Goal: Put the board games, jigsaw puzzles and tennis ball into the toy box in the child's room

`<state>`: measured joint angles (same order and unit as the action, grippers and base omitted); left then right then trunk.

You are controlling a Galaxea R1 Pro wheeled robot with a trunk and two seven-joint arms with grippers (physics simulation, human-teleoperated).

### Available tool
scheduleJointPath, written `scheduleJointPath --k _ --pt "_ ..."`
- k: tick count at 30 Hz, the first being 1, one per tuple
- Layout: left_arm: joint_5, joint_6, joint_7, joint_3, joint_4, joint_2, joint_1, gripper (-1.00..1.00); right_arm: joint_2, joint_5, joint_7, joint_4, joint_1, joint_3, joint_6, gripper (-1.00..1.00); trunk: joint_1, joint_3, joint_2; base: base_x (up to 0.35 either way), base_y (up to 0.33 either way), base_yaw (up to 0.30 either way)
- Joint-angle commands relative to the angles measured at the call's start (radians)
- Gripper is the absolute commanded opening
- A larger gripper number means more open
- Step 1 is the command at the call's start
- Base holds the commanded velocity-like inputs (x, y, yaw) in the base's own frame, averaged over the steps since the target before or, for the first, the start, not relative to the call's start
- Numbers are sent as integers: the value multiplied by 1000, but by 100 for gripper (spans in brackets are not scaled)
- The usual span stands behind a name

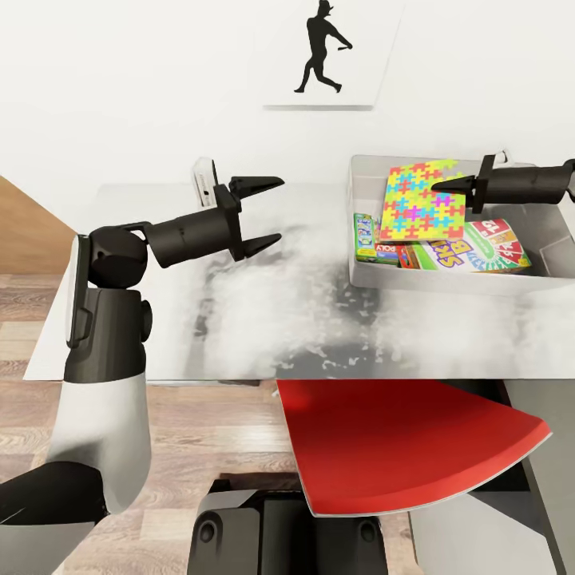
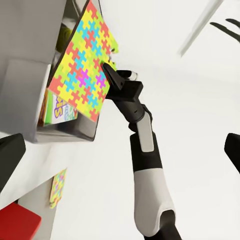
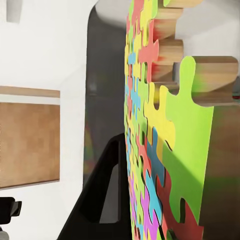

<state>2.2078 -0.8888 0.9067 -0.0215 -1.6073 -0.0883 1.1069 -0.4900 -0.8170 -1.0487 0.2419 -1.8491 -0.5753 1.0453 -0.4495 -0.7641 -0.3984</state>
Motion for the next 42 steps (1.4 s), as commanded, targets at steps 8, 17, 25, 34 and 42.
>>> scheduleJointPath --k 8,17,25,34,42 --pt "9 -1 11 1 0 -2 3 100 2 -1 -7 -1 0 -5 2 -100 -1 -11 -2 0 0 0" --pt "10 10 11 -1 1 -3 26 100 2 -2 -7 -1 1 -5 2 -100 -1 -24 -2 0 0 11" --pt "11 24 11 -46 1 -3 39 100 1 -2 -7 -1 3 -4 2 -100 -1 -37 -2 0 0 66" --pt "10 37 12 -59 1 -2 42 100 -3 -2 -7 -3 3 -3 2 -100 -1 -51 -2 0 0 82" --pt "9 45 11 -61 2 -2 42 100 -4 -1 -7 -2 4 -3 2 -100 -1 -61 -2 0 0 69"
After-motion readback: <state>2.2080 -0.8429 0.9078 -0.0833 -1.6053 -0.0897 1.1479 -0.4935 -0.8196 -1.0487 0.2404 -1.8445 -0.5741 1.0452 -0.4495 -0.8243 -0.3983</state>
